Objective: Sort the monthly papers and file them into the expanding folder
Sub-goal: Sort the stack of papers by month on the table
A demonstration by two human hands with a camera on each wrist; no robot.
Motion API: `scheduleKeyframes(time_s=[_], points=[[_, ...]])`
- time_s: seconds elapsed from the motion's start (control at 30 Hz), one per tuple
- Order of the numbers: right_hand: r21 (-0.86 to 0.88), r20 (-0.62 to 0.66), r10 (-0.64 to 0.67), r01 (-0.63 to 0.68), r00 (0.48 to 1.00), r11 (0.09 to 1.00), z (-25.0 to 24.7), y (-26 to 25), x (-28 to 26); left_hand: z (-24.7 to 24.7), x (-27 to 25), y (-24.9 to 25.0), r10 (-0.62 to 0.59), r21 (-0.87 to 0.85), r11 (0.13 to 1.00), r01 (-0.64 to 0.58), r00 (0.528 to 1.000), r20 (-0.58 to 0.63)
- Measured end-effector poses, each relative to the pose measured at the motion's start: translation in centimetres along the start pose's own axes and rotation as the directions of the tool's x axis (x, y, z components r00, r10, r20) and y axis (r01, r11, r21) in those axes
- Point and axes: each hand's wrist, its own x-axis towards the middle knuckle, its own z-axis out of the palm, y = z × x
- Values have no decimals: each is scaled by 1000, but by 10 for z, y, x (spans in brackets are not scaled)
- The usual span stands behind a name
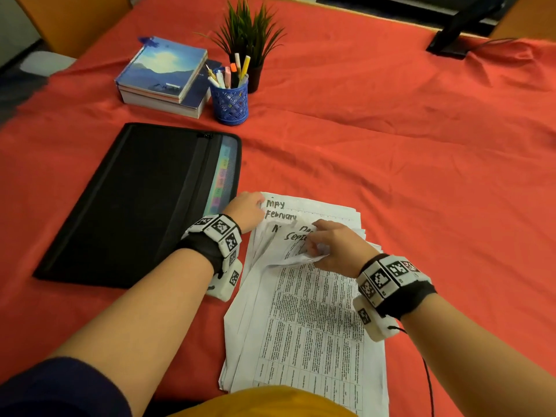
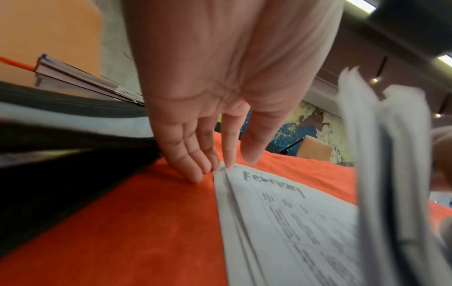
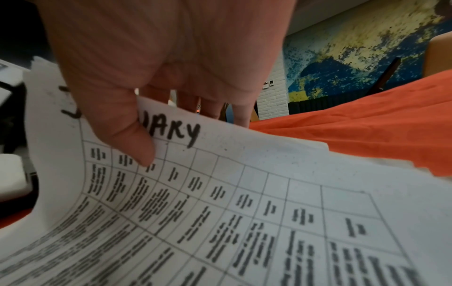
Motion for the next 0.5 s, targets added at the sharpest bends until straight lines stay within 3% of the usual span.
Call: scheduleKeyframes(time_s=[0.1,0.23,0.4,0.5], points=[[-8,-96,-67,66,993,998,3,1,-8,4,0,2,-16,108,994,14,1000,19],[-10,-166,-52,51,985,999,6,6,-14,4,-6,6,22,14,1000,-23,1000,22],[-7,-156,-51,50,986,999,5,7,-9,2,-20,3,-137,-138,974,180,952,275],[-26,-82,-85,83,993,996,-4,9,-2,-13,-27,2,-86,-163,980,112,984,158]])
